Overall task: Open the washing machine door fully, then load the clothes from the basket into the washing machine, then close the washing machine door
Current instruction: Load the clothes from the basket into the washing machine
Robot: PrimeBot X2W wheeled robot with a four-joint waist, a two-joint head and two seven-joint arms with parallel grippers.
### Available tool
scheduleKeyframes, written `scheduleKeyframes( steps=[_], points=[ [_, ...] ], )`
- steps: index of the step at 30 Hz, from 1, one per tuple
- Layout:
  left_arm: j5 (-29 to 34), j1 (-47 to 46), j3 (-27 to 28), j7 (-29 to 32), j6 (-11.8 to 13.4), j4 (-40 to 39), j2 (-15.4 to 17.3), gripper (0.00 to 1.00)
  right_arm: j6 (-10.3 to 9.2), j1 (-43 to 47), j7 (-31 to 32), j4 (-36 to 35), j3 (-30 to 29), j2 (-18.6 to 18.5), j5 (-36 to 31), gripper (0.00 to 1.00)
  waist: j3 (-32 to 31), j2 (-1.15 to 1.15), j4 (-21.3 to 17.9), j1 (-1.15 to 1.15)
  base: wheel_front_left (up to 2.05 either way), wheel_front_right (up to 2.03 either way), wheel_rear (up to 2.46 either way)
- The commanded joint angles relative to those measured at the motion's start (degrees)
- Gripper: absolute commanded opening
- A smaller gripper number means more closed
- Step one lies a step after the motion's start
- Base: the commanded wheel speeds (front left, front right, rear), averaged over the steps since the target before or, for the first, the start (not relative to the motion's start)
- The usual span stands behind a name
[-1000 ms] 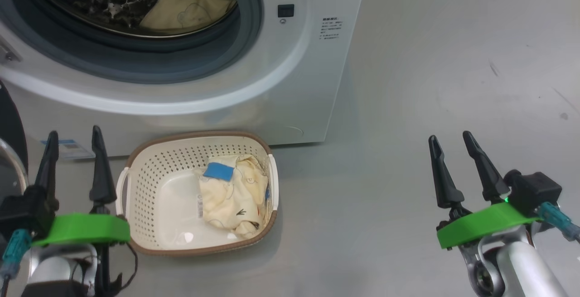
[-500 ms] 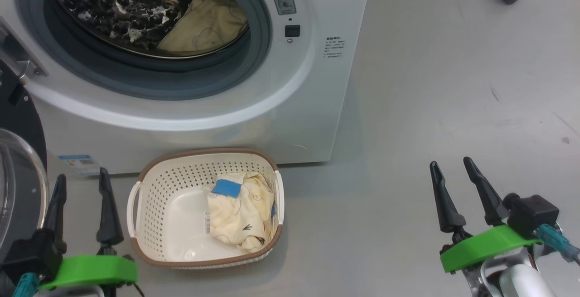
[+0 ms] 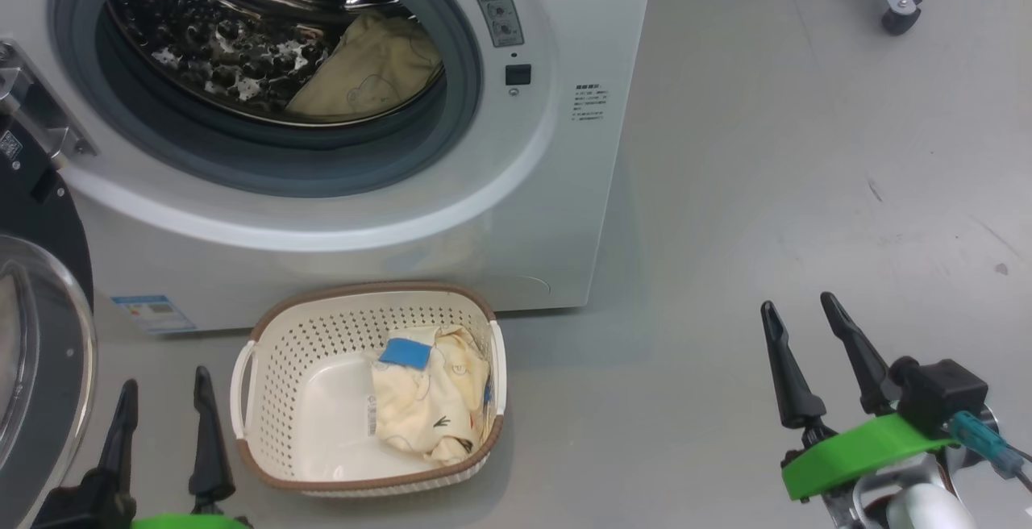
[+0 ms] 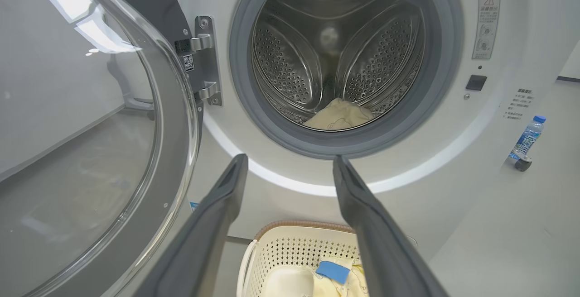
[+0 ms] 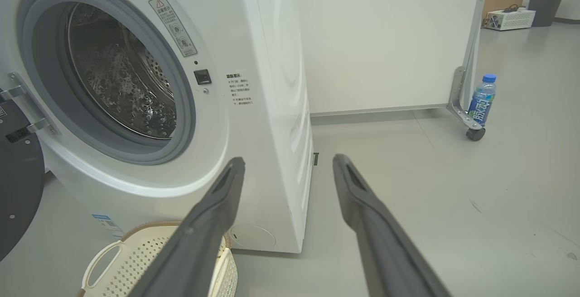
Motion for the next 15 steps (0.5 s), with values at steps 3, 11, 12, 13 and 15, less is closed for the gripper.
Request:
scheduleKeyframes(
  steps=[3, 11, 12, 13, 15],
  points=[
    [0.61, -0.33, 1.82, -0.85, 0.62, -1.42, 0.58, 1.0, -0.15, -0.01, -0.38, -2.07, 1.19, -1.19, -0.66, 1.0, -0.2, 0.0, 0.03, 0.01, 0.0, 0.0, 0.0],
    [0.77, 0.58, 1.51, -1.08, 0.72, 0.57, -0.1, 1.0, -0.15, -0.09, -0.38, -2.34, 1.38, -1.11, -0.85, 1.0, 0.42, 0.0, -0.23, 0.01, 0.0, 0.0, 0.0],
    [0.79, 0.59, 1.48, -1.1, 0.73, 0.7, -0.18, 1.0, -0.15, -0.15, -0.38, -2.37, 1.37, -1.1, -0.85, 1.0, 0.5, 0.0, -0.25, 0.01, 0.0, 0.0, 0.0],
    [0.82, 0.61, 1.46, -1.12, 0.76, 0.83, -0.25, 1.0, -0.15, -0.18, -0.38, -2.39, 1.35, -1.08, -0.86, 1.0, 0.55, 0.0, -0.25, 0.01, 0.0, 0.0, 0.0],
    [0.72, 0.58, 1.49, -1.15, 0.74, 0.95, -0.43, 1.0, -0.15, -0.19, -0.38, -2.41, 1.28, -1.06, -0.88, 1.0, 0.63, 0.0, -0.22, 0.01, 0.0, 0.0, 0.0]
  ],
)
